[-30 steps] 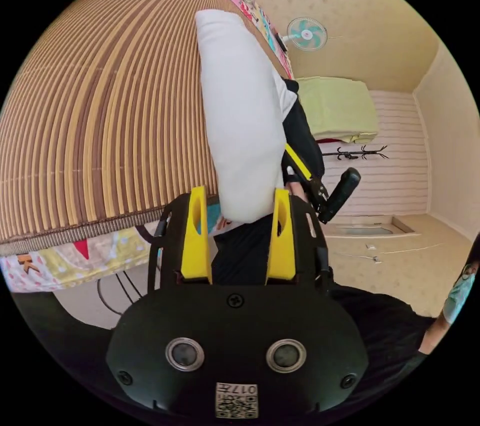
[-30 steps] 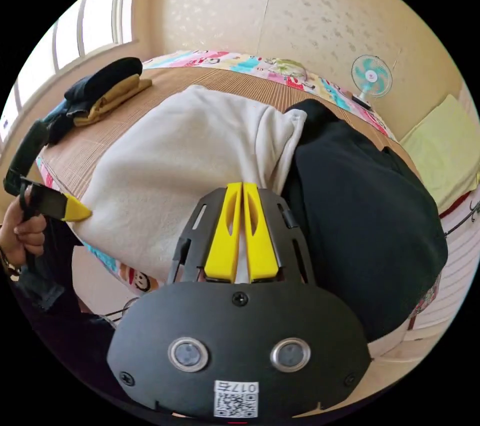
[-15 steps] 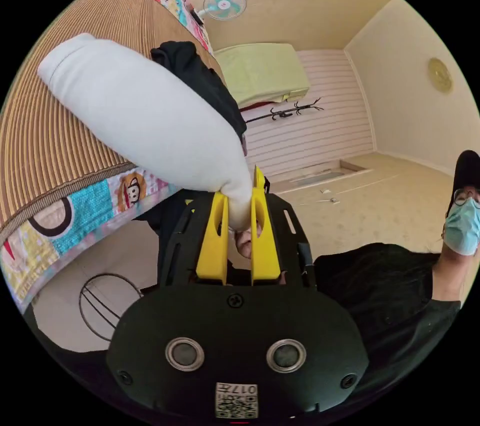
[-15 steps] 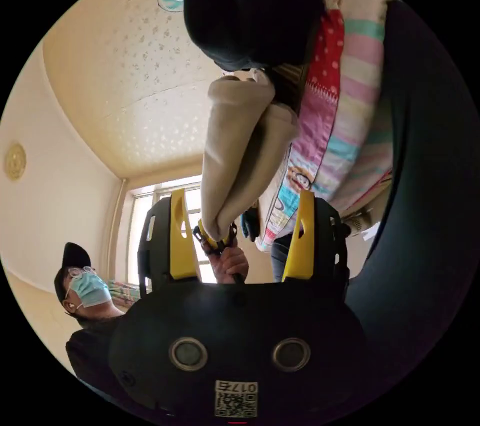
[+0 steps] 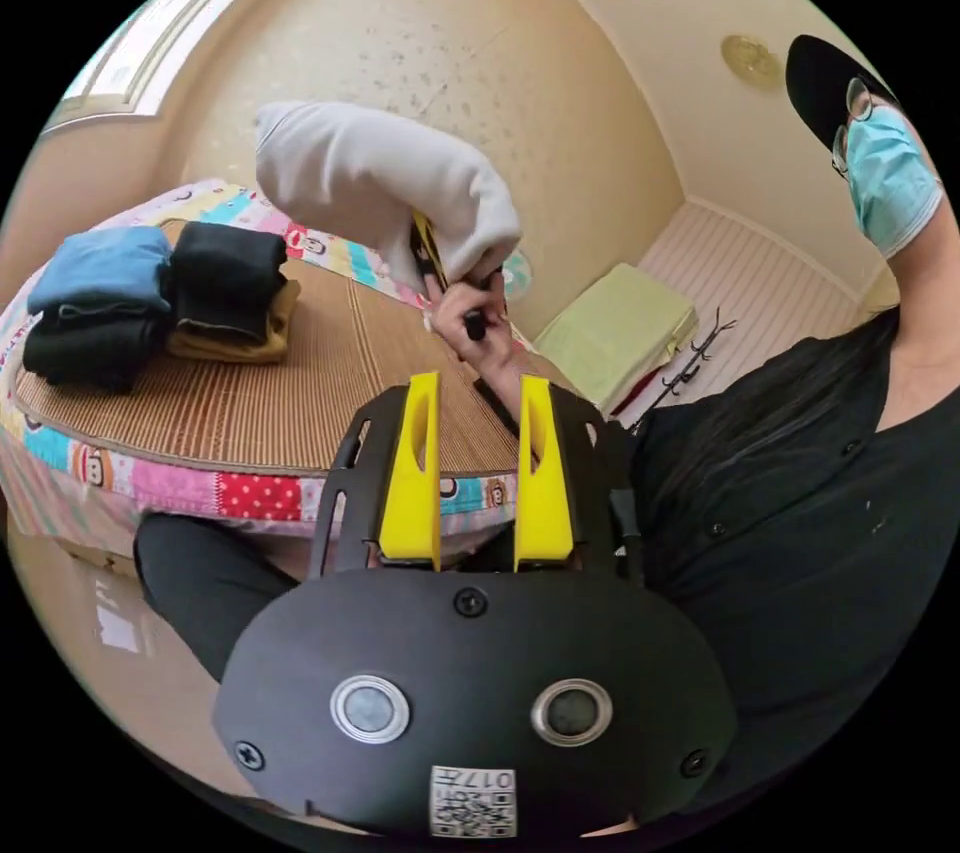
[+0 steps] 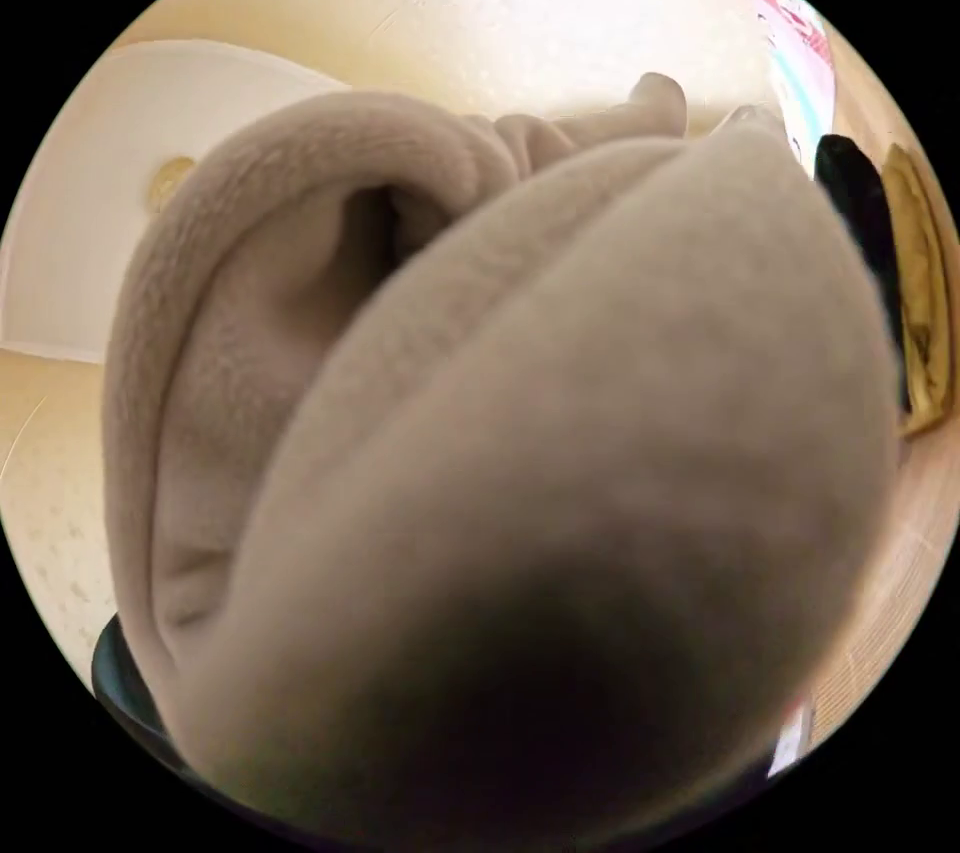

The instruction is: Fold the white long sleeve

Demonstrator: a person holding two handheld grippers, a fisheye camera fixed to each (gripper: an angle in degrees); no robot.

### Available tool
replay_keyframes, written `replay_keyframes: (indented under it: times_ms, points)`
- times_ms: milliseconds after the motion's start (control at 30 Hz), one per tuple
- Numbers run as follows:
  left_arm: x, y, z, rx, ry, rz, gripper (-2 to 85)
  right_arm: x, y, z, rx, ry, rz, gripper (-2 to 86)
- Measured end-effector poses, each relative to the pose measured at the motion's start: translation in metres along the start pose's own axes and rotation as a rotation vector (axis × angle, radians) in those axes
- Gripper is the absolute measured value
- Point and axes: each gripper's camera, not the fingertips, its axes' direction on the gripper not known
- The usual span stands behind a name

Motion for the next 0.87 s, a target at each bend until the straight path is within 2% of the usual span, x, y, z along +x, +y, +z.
replay_keyframes:
  times_ms: [100,233,300,367,433,567,700,800,867]
  points:
    - [-0.020,0.026,-0.035,0.057,-0.124,-0.113,11.7,0.061,-0.045,0.099,-0.030,0.001,-0.032,18.3]
    - [-0.030,0.060,-0.053,0.086,-0.314,-0.216,11.2,0.187,-0.060,0.186,-0.011,0.151,0.121,17.3]
    - [-0.033,0.068,-0.049,0.051,-0.361,-0.244,11.8,0.252,-0.049,0.192,-0.035,0.243,0.257,16.9]
    - [-0.036,0.074,-0.040,0.010,-0.391,-0.269,12.7,0.323,-0.016,0.165,-0.097,0.417,0.490,16.2]
    - [-0.039,0.074,-0.029,-0.017,-0.394,-0.269,13.3,0.337,0.013,0.140,-0.202,0.442,0.481,15.4]
    - [-0.051,0.067,0.010,-0.079,-0.349,-0.243,13.6,0.283,0.088,0.049,-0.404,0.503,0.344,15.0]
    - [-0.055,0.053,0.066,-0.178,-0.254,-0.169,13.6,0.191,0.138,-0.069,-0.367,0.655,0.303,14.5]
    - [-0.044,0.036,0.120,-0.258,-0.194,-0.086,13.5,0.091,0.151,-0.155,-0.250,0.947,0.223,14.2]
    - [-0.026,0.020,0.158,-0.269,-0.130,-0.052,13.5,-0.002,0.157,-0.199,-0.063,1.283,0.095,13.9]
